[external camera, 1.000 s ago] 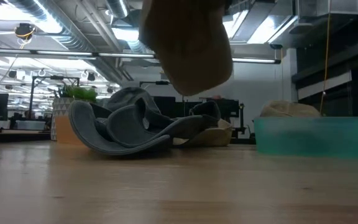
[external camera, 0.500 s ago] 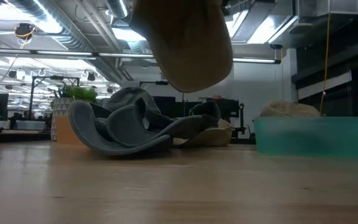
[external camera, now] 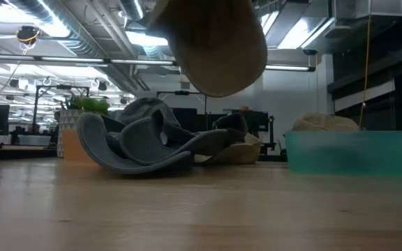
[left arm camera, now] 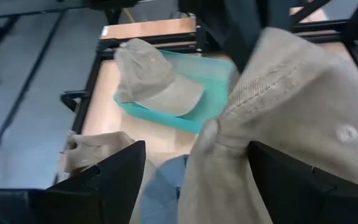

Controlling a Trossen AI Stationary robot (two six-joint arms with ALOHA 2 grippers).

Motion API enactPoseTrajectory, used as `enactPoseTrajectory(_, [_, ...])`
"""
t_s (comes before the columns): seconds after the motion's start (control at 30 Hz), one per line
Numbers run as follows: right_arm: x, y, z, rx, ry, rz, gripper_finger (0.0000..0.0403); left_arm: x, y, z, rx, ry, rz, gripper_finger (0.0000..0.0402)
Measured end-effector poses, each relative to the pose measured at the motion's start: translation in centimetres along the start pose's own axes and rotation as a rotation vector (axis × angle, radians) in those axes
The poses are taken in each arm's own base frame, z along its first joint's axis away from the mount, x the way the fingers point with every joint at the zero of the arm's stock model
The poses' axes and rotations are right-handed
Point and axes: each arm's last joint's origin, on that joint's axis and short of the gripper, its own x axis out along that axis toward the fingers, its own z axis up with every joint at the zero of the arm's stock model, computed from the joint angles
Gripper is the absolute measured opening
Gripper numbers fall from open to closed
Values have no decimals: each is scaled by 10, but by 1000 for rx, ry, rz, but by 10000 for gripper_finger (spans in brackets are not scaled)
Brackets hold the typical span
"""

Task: Pick & Place hat
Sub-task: Put the brown cap into the blue bin

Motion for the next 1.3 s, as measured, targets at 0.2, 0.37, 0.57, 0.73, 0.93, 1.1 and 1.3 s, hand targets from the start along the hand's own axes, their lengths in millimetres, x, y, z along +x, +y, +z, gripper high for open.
enactPoseTrajectory(0.2, [0, 0, 0, 3, 0, 1, 7, 0, 2, 1, 29, -12, 13, 228])
enactPoseTrajectory(0.37, [0, 0, 0, 0, -2, 3, 7, 0, -1, 3, 80, -45, -91, 157])
enactPoseTrajectory(0.57, [0, 1, 1, -1, -15, 49, 7, 0, 0, 7, 112, -81, -47, 109])
enactPoseTrajectory(0.73, [0, 1, 1, -1, -16, 51, 7, 0, 3, 6, 108, -75, -24, 121])
enactPoseTrajectory(0.93, [0, 2, 1, -2, -19, 67, 7, -1, 4, 6, 115, -95, -112, 187])
enactPoseTrajectory(1.1, [0, 3, 1, -22, -28, 103, 7, -1, 3, 7, 168, -118, -132, 245])
enactPoseTrajectory(1.3, [0, 3, 1, -29, -31, 104, 7, 7, 1, 6, 165, -122, -225, 265])
